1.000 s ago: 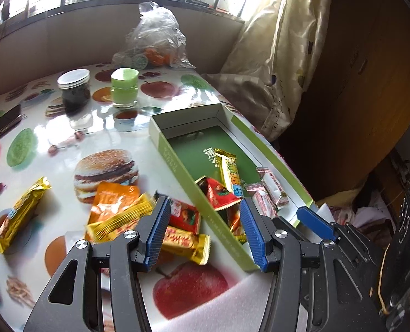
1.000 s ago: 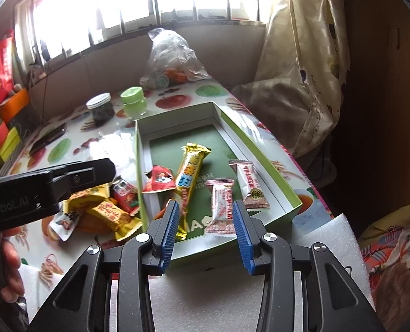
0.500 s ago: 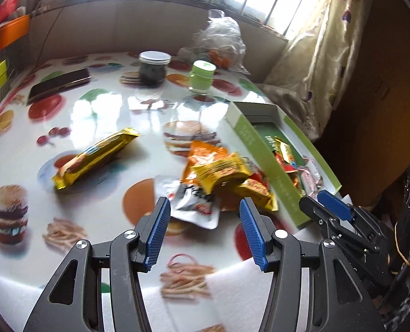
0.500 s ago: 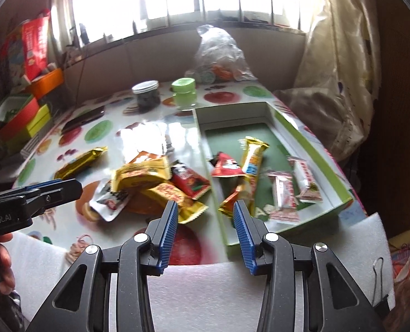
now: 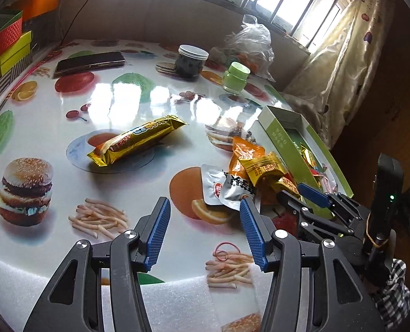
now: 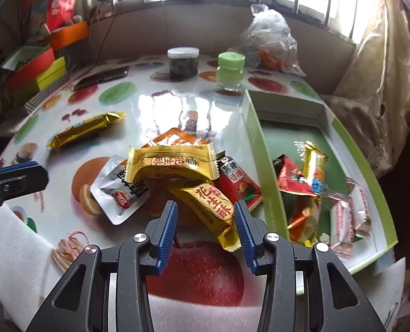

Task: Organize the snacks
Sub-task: 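Lower both open tools over the yellow peanut-crisp packets in the pile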

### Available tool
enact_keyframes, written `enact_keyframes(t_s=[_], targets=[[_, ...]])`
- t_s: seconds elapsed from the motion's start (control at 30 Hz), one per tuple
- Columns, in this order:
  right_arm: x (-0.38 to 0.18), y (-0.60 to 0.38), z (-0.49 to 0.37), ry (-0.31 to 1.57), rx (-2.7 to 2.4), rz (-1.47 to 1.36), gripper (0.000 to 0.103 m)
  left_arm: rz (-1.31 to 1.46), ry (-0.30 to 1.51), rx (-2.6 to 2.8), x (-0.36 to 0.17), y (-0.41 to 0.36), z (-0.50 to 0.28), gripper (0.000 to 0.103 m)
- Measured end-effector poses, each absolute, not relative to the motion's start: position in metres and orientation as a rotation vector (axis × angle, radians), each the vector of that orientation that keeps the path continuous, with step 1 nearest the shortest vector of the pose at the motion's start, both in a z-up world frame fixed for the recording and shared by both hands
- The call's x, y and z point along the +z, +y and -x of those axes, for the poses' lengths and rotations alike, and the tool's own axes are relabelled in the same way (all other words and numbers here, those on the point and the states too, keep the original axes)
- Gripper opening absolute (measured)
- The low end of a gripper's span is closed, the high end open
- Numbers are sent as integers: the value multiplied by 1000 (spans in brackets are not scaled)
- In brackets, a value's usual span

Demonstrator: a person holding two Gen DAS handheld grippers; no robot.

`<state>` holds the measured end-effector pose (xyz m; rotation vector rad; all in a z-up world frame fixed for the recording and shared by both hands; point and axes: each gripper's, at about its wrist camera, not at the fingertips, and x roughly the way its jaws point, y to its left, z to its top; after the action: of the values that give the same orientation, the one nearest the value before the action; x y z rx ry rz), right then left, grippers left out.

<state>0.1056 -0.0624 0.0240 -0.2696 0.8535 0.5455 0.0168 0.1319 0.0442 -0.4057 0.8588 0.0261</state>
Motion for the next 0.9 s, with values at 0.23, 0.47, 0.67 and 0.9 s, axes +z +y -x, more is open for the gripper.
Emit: enact_keyframes(t_s=[0.23,0.47,0.67,0.9], targets=[[25,-56,-100,895,606,196,42,432,855,30,41,141,-8,54],[30,-40,-86,888,642,198,42,451,850,36,41,151,5,53],[34,-42,-101,868,554,187,42,462,836,49,42,157,11,54],[19,-41,-121,915,535,164,42,453,866,41,36,155,2,53]])
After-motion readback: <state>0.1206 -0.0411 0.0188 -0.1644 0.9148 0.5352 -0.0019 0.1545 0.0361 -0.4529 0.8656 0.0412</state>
